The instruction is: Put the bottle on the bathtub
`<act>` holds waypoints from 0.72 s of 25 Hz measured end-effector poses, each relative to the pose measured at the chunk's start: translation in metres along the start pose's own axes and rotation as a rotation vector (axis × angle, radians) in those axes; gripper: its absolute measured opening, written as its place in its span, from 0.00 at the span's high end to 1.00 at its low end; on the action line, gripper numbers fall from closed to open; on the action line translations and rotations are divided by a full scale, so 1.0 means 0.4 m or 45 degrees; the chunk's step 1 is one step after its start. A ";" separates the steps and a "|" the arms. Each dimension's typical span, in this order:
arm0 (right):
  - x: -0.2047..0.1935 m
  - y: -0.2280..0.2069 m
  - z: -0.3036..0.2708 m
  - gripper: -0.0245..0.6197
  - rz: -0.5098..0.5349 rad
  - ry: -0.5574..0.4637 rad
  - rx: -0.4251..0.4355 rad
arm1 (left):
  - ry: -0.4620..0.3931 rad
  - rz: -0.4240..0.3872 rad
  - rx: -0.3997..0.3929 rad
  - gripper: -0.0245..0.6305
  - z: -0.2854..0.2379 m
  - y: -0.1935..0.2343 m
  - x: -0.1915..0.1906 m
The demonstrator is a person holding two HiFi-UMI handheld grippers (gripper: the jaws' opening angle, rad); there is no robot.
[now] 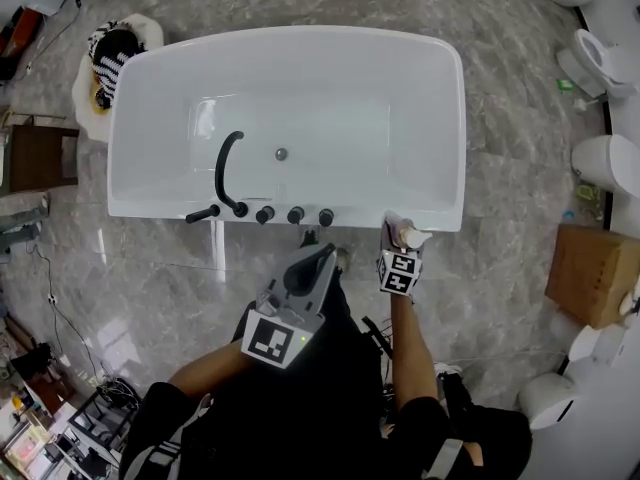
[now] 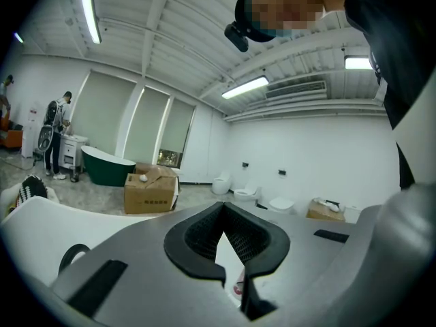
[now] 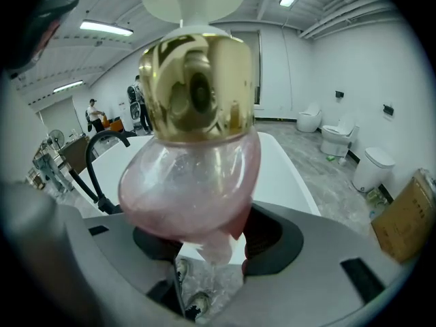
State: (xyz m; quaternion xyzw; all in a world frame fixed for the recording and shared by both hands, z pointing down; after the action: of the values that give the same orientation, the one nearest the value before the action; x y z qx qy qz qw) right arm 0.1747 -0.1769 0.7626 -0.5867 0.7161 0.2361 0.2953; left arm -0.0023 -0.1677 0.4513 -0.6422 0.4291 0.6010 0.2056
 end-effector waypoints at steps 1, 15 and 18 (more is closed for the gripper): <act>-0.012 -0.002 -0.016 0.61 -0.002 0.009 0.000 | 0.004 0.002 0.000 0.94 -0.003 0.003 -0.005; -0.135 -0.026 -0.146 0.61 -0.054 0.104 -0.045 | 0.043 0.039 0.027 0.94 -0.015 0.037 -0.046; -0.146 -0.028 -0.156 0.61 -0.073 0.101 -0.047 | 0.064 0.035 0.022 0.94 -0.009 0.036 -0.063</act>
State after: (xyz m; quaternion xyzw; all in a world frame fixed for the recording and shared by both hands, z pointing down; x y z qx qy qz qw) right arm 0.1846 -0.1809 0.8483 -0.6212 0.7057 0.2173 0.2624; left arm -0.0094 -0.1707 0.4793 -0.6494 0.4480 0.5837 0.1921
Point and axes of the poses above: the fingertips, and each gripper's own axes: z backward along the fingers, y to its left, x out of its top, the point moved 1 cm from there along z, backward along the fingers, and after that the axes turned 2 degrees about z, right-handed, at the moved point
